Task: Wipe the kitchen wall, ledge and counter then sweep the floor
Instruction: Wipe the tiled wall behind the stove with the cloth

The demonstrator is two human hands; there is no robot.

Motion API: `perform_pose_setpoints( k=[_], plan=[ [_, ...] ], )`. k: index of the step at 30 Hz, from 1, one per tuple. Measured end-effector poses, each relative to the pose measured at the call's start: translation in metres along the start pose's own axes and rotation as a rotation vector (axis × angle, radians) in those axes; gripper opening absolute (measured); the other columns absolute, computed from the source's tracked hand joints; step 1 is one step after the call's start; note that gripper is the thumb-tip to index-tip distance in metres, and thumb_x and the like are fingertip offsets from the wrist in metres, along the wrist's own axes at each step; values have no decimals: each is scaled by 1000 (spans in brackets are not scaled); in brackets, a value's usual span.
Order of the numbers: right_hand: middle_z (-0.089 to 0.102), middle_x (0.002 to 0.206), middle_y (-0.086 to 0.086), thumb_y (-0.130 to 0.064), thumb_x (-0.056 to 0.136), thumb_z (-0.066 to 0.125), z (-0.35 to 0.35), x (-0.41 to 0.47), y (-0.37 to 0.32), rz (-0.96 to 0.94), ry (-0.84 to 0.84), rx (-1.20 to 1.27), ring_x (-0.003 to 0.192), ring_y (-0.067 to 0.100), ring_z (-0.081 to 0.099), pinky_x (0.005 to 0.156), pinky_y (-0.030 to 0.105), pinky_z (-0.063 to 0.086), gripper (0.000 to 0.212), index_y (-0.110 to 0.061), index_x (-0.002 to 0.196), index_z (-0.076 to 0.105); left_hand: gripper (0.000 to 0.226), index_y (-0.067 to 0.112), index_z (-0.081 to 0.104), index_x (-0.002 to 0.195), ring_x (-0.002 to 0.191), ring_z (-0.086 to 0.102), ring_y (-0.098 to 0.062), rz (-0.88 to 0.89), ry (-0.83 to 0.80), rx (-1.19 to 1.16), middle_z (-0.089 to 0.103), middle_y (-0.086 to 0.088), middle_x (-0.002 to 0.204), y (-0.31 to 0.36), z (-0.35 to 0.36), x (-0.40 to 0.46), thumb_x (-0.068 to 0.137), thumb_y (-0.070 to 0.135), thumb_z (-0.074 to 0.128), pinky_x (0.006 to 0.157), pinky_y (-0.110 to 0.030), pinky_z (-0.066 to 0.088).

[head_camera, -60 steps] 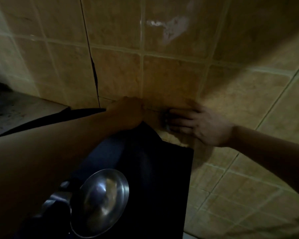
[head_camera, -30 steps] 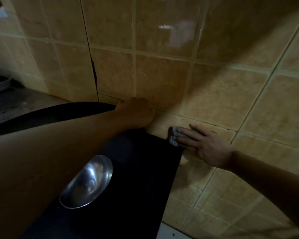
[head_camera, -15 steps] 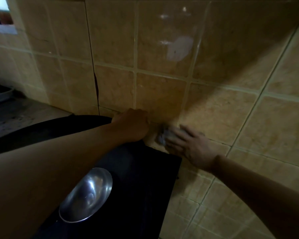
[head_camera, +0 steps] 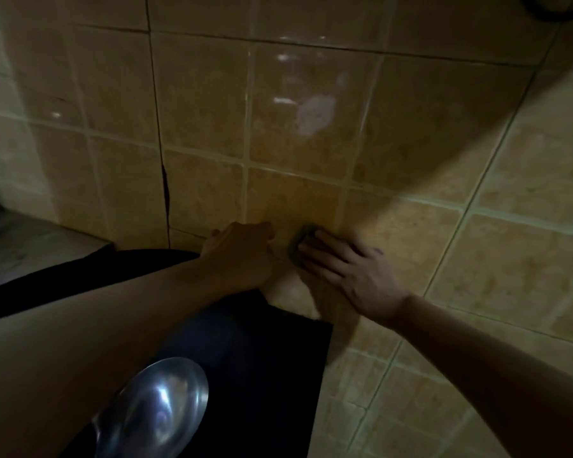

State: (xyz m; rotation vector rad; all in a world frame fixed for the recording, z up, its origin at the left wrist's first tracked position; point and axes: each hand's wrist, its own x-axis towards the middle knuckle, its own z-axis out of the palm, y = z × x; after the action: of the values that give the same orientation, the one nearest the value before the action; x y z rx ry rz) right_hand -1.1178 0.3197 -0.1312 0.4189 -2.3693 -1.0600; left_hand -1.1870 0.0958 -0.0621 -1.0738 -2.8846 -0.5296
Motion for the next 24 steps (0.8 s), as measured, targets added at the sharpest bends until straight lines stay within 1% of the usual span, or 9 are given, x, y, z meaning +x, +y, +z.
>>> perform_pose_setpoints(
  k=[3,5,7,11,14,17,19,21,24],
  plan=[
    [26,152,2,-21,90,27,-10,-24,26,-43,-36,-63,146,26,0,115,45,7,67,-16,151,1,39,24,39,136,123,44,-24,26,-10,-48,45,-2,139,9,-5,0,97,28,36,104,-39,34],
    [29,153,3,-20,90,27,-31,-32,54,27,-3,-88,144,28,9,115,46,5,63,-18,150,12,40,25,37,138,126,41,-22,64,5,-48,43,0,142,19,-9,4,99,28,35,104,-38,32],
    [32,152,7,-20,92,27,-59,-31,84,163,25,-74,140,32,20,113,49,12,54,-15,146,27,41,25,35,139,128,39,-21,111,34,-57,43,2,143,33,-13,9,99,28,35,103,-38,31],
    [27,153,15,-20,94,24,-83,-31,105,390,62,-102,140,40,19,113,51,15,54,-9,147,26,44,24,32,141,131,36,-22,168,97,-72,40,1,144,57,-18,12,97,24,37,106,-39,30],
    [30,152,13,-21,87,28,-57,-54,74,277,-14,-85,141,37,14,113,46,11,59,-13,146,29,44,22,32,139,127,38,-24,185,134,-48,43,-2,140,69,-14,7,96,22,39,103,-40,31],
    [26,152,6,-24,83,37,-46,-80,64,51,-96,-98,145,28,-7,117,42,-5,60,-17,143,39,45,22,30,138,124,39,-24,187,173,-32,42,-1,139,77,-9,4,94,21,39,100,-40,30],
    [32,150,5,-24,82,43,-57,-83,83,46,-75,-122,144,29,6,115,41,-4,60,-18,142,41,49,22,28,141,126,38,-24,176,206,-58,39,-1,141,86,-12,5,94,21,41,100,-40,29],
    [35,150,7,-22,85,33,-77,-76,113,194,-21,-115,140,30,22,114,43,8,59,-18,144,35,52,24,25,144,130,35,-24,175,252,-88,36,0,144,99,-19,4,94,22,42,103,-40,28],
    [26,153,13,-21,89,23,-107,-64,157,424,74,-123,140,36,22,112,44,10,59,-12,147,26,52,25,27,143,128,38,-24,202,352,-119,38,1,142,119,-31,3,94,21,45,103,-39,33]
  ],
)
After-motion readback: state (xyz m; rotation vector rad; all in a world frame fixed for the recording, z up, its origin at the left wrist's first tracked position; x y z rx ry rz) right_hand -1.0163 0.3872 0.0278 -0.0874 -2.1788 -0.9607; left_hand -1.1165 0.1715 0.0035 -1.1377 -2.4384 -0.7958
